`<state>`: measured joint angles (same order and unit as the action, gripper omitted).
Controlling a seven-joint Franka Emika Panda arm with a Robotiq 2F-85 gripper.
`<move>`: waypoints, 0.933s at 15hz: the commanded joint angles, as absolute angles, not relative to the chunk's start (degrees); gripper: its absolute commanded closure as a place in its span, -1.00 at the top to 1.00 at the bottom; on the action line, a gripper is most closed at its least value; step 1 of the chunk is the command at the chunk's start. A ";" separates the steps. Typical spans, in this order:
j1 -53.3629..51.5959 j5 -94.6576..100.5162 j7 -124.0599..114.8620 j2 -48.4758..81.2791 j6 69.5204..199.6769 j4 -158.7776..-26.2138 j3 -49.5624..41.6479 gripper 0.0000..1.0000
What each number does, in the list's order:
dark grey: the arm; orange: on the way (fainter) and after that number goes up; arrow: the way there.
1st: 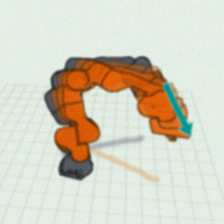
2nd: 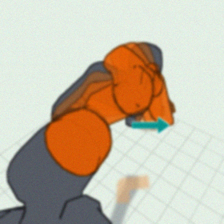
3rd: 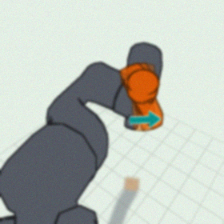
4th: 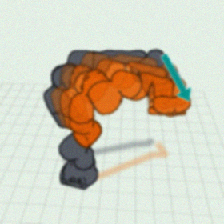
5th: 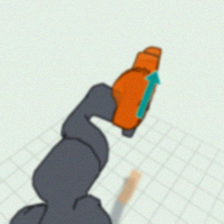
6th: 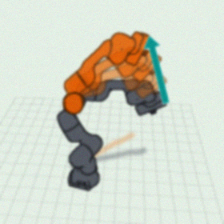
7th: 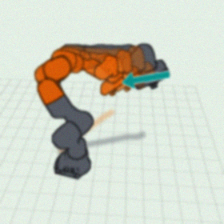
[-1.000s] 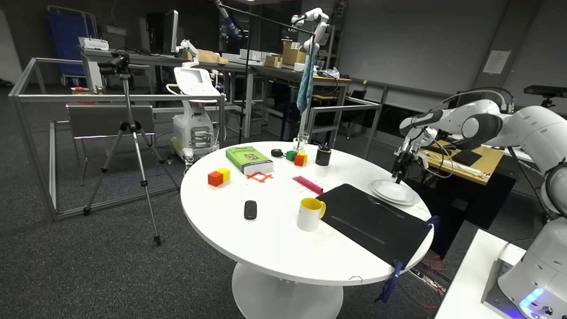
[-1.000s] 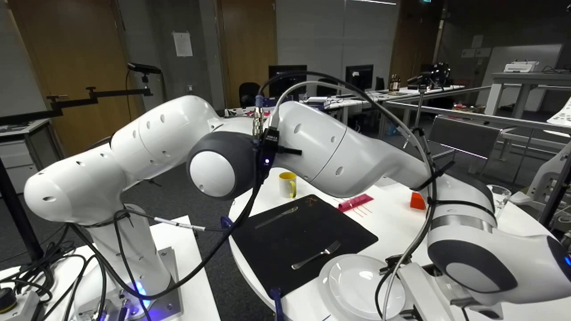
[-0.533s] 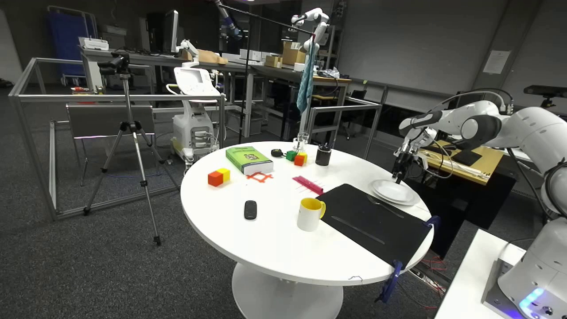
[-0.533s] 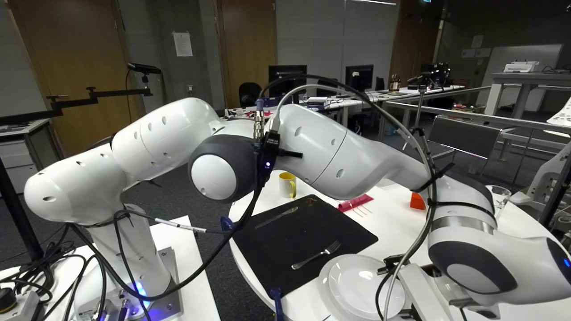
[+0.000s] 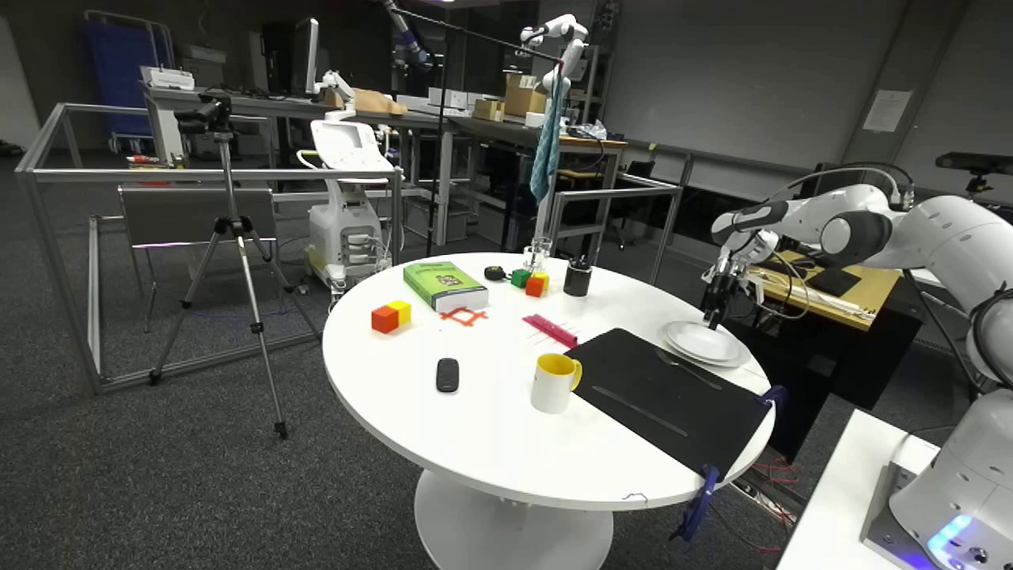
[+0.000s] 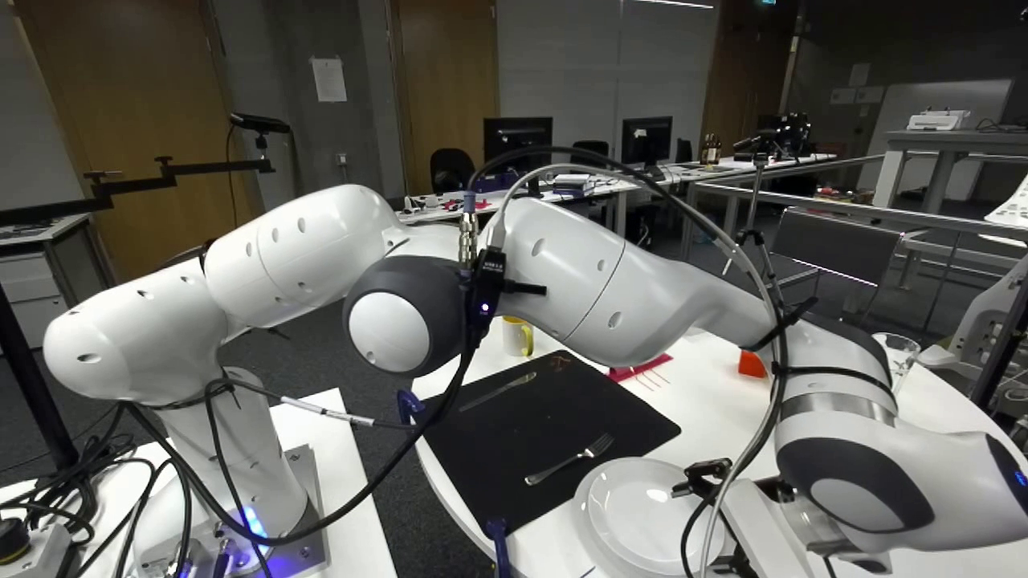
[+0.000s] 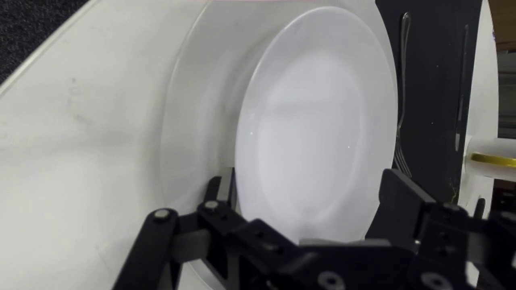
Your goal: Place the smaller white plate on the black mat between the fork and knife
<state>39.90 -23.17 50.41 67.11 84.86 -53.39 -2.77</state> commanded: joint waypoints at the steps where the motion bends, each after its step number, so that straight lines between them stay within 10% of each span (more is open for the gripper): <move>1: 40.15 -21.89 51.37 69.33 81.53 -49.04 -2.74 0.41; 10: 41.11 -22.41 51.28 71.28 75.39 -44.44 -1.98 -0.88; 14: 43.36 -21.24 50.33 72.55 69.65 -39.79 1.37 -1.00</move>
